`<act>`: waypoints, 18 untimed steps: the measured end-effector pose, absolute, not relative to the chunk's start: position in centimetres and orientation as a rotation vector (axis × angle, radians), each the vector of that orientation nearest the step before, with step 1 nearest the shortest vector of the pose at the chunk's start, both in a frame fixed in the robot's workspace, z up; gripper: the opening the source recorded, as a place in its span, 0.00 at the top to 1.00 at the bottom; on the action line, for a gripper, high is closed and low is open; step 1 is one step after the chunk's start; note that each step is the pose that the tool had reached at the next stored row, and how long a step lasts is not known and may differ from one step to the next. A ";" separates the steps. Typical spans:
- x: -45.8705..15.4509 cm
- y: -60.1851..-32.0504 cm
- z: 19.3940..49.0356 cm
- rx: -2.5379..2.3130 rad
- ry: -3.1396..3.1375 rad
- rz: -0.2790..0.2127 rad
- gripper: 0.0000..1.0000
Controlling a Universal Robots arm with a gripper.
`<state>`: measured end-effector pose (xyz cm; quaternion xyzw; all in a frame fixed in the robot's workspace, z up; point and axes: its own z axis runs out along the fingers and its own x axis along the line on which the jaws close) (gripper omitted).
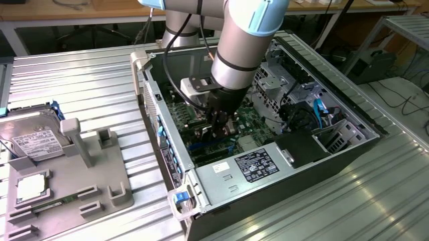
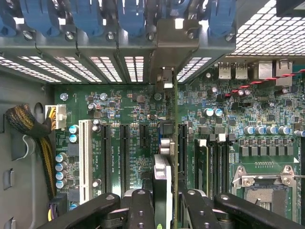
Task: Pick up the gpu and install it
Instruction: 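Insert the gpu into the slot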
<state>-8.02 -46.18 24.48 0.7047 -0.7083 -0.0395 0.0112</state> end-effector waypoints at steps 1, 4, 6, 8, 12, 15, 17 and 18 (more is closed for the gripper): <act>-8.0 -46.2 24.5 2.198 -2.210 -0.123 0.72; -8.0 -46.2 24.3 2.198 -2.210 -0.123 0.72; -8.0 -46.2 24.3 2.198 -2.210 -0.123 0.72; -8.0 -46.2 24.3 2.198 -2.209 -0.123 0.72; -8.0 -46.2 24.2 2.198 -2.210 -0.123 0.72; -8.0 -46.2 24.2 2.198 -2.210 -0.123 0.72; -8.0 -46.2 24.2 2.198 -2.210 -0.123 0.72; -8.0 -46.2 24.2 2.198 -2.210 -0.123 0.72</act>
